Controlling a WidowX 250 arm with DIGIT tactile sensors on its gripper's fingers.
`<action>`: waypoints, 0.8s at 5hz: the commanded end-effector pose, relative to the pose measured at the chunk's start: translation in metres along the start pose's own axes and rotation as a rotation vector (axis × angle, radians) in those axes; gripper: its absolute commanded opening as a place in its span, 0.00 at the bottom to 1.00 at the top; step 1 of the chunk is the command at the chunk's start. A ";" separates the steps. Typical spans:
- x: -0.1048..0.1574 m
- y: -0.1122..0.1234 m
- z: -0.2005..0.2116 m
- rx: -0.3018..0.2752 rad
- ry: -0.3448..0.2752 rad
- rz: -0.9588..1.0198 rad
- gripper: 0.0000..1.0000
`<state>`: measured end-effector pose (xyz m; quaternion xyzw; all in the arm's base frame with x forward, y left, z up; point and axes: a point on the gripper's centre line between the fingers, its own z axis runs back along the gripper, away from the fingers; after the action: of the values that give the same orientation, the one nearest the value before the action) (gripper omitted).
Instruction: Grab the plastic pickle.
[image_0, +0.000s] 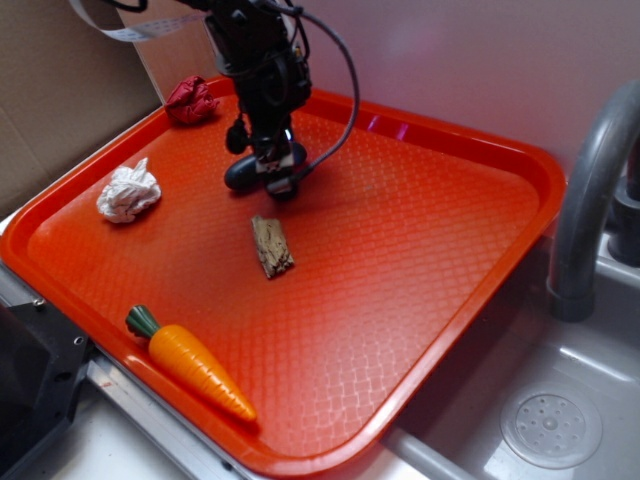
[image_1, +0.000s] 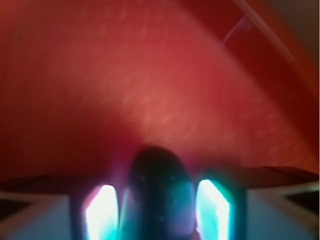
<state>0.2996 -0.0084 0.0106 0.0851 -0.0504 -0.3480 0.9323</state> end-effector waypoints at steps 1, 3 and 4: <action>-0.019 -0.025 0.083 -0.095 -0.128 0.182 0.00; -0.058 -0.038 0.184 -0.162 -0.095 0.400 0.00; -0.074 -0.030 0.196 -0.097 -0.065 0.576 0.00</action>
<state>0.1883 -0.0032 0.1770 0.0078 -0.0571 -0.0809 0.9951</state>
